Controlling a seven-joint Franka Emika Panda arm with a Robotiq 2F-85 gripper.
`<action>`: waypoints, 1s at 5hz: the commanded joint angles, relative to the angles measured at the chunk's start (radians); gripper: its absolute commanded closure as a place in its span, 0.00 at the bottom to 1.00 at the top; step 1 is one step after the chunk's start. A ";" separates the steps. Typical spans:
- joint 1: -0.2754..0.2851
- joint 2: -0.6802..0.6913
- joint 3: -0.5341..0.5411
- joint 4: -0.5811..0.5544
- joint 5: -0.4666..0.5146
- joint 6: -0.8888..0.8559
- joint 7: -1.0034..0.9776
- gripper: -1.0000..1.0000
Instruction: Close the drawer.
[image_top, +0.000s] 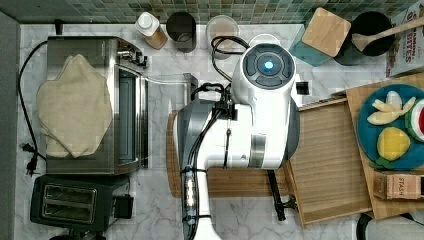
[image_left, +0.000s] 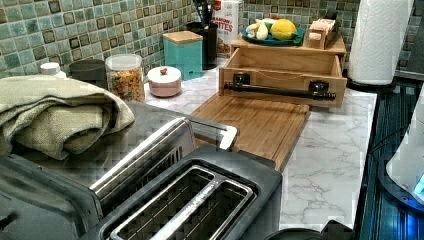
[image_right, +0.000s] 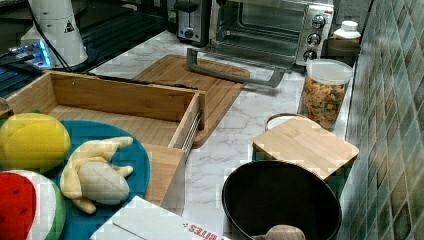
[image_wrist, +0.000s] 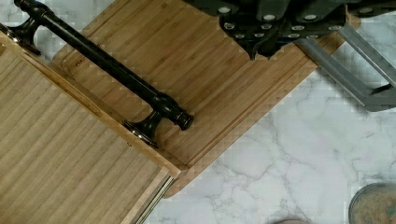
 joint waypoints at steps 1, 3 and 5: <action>0.000 0.000 0.000 -0.001 0.000 0.000 0.000 1.00; 0.014 -0.097 0.018 -0.161 -0.070 0.095 -0.159 1.00; 0.013 -0.165 0.015 -0.313 -0.051 0.206 -0.428 1.00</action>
